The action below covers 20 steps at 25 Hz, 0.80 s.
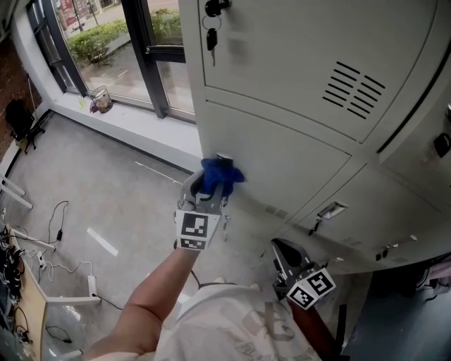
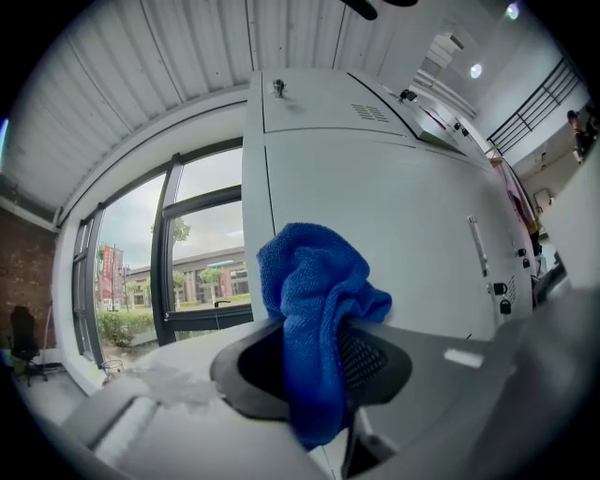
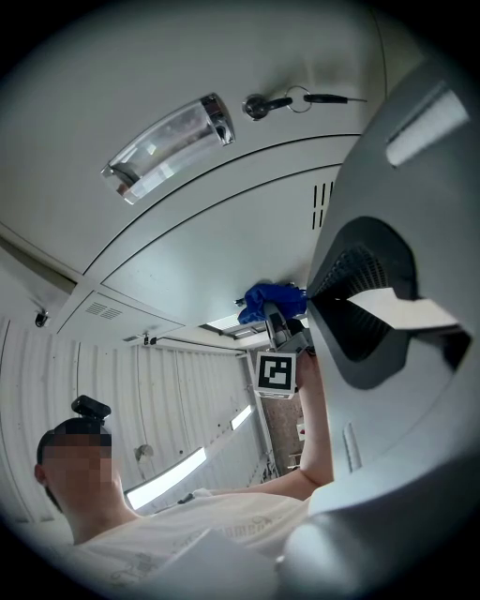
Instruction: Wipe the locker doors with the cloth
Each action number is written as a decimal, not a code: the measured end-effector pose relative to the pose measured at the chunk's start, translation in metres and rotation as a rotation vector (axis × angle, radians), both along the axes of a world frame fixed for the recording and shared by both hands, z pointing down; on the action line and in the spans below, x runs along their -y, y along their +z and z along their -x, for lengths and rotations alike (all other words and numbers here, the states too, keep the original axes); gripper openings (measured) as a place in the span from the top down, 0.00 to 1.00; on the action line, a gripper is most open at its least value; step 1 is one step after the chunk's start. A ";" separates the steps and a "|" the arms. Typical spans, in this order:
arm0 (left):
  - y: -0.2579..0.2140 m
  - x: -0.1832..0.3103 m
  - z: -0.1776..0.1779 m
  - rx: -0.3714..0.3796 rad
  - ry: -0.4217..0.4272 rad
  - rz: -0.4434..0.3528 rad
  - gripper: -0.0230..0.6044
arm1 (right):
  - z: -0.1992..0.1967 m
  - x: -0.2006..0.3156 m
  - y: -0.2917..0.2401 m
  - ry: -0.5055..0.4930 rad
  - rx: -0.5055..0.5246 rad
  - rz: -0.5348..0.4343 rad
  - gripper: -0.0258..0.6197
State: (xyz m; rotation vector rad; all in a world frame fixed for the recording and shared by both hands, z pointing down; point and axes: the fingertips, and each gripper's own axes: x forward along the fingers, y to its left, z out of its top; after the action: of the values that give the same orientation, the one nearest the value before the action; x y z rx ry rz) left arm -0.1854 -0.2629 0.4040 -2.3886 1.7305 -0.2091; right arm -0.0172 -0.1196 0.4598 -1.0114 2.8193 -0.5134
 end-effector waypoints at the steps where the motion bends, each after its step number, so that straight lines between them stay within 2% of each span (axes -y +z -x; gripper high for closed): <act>1: -0.006 -0.002 -0.003 -0.002 0.000 -0.021 0.78 | 0.000 0.000 -0.001 0.000 0.001 -0.001 0.95; 3: -0.016 -0.002 -0.010 -0.007 0.001 -0.049 0.77 | -0.003 0.001 -0.001 0.008 0.002 -0.002 0.95; 11: -0.022 -0.003 -0.017 -0.026 -0.025 -0.040 0.77 | -0.008 0.001 0.000 0.023 0.017 0.003 0.95; 16: -0.025 -0.010 -0.047 0.005 0.022 -0.058 0.78 | -0.015 0.000 -0.002 0.030 0.030 0.006 0.95; 20: -0.026 -0.011 -0.061 0.002 0.035 -0.055 0.78 | -0.024 -0.001 -0.002 0.042 0.038 0.006 0.95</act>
State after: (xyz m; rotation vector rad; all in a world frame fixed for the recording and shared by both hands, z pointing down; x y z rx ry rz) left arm -0.1247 -0.2519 0.3784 -2.3767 1.6702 -0.1566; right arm 0.0063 -0.1182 0.4576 -1.0484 2.7585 -0.5305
